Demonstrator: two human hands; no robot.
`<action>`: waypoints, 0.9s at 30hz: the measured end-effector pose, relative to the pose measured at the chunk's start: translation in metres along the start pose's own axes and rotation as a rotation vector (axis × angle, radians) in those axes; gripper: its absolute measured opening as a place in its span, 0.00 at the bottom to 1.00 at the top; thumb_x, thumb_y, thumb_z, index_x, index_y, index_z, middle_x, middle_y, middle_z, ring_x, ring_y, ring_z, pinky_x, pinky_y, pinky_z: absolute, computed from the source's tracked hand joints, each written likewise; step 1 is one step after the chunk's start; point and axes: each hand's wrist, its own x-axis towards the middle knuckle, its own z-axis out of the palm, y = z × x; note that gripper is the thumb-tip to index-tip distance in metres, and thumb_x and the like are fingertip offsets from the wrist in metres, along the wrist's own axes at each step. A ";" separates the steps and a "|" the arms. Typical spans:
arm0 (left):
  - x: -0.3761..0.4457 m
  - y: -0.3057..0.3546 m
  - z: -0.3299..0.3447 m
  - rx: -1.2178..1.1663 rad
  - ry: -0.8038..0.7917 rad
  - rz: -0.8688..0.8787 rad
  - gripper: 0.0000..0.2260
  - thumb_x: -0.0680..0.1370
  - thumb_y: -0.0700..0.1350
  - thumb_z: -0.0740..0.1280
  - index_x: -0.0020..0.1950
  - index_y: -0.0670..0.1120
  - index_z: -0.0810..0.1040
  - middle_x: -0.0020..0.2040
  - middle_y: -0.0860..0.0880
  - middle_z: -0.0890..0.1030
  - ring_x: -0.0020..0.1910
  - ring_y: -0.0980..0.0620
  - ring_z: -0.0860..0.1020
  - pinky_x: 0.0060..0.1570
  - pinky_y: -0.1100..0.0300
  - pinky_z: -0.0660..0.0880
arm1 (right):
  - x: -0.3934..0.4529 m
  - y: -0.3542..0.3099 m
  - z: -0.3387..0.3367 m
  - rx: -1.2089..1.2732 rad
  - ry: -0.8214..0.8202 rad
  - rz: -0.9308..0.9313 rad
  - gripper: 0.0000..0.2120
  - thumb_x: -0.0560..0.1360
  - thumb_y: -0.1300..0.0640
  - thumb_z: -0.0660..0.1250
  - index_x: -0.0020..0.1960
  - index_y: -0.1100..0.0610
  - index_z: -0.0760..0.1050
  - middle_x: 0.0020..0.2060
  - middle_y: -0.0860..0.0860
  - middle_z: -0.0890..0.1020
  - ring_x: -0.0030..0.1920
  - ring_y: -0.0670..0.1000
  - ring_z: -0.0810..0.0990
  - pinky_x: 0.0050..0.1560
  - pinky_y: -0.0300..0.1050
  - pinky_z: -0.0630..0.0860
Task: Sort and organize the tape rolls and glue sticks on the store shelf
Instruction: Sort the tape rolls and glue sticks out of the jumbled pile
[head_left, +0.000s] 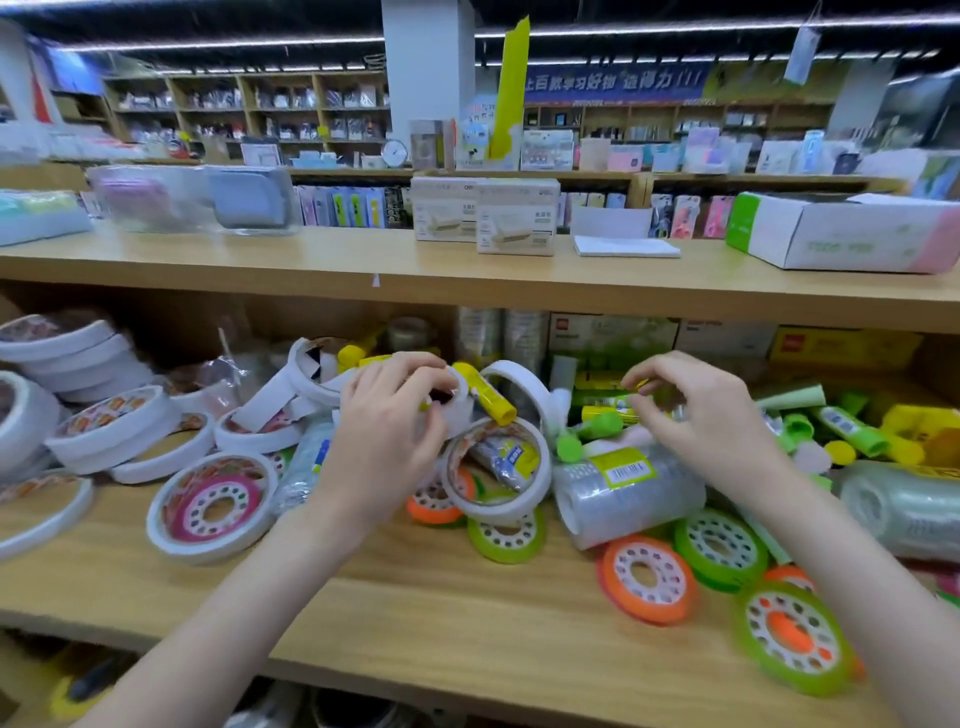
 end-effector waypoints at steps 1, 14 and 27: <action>-0.002 -0.009 -0.006 -0.016 0.008 -0.013 0.12 0.74 0.44 0.57 0.49 0.45 0.79 0.52 0.50 0.78 0.51 0.49 0.75 0.55 0.55 0.66 | 0.002 -0.010 0.001 0.013 -0.006 -0.020 0.05 0.71 0.65 0.68 0.45 0.56 0.77 0.42 0.51 0.79 0.42 0.48 0.78 0.44 0.24 0.68; 0.001 -0.116 -0.044 -0.044 -0.278 0.132 0.18 0.72 0.54 0.57 0.57 0.50 0.78 0.56 0.52 0.79 0.57 0.53 0.72 0.58 0.49 0.65 | 0.082 -0.129 0.091 0.055 -0.575 0.081 0.10 0.71 0.54 0.71 0.52 0.52 0.79 0.46 0.47 0.83 0.47 0.43 0.80 0.48 0.37 0.75; 0.008 -0.099 -0.038 -0.126 -0.244 0.189 0.19 0.74 0.55 0.58 0.59 0.48 0.78 0.59 0.50 0.78 0.57 0.47 0.76 0.62 0.44 0.62 | 0.035 -0.119 0.045 0.260 0.493 0.227 0.08 0.70 0.49 0.71 0.41 0.47 0.72 0.35 0.49 0.80 0.32 0.47 0.77 0.37 0.42 0.75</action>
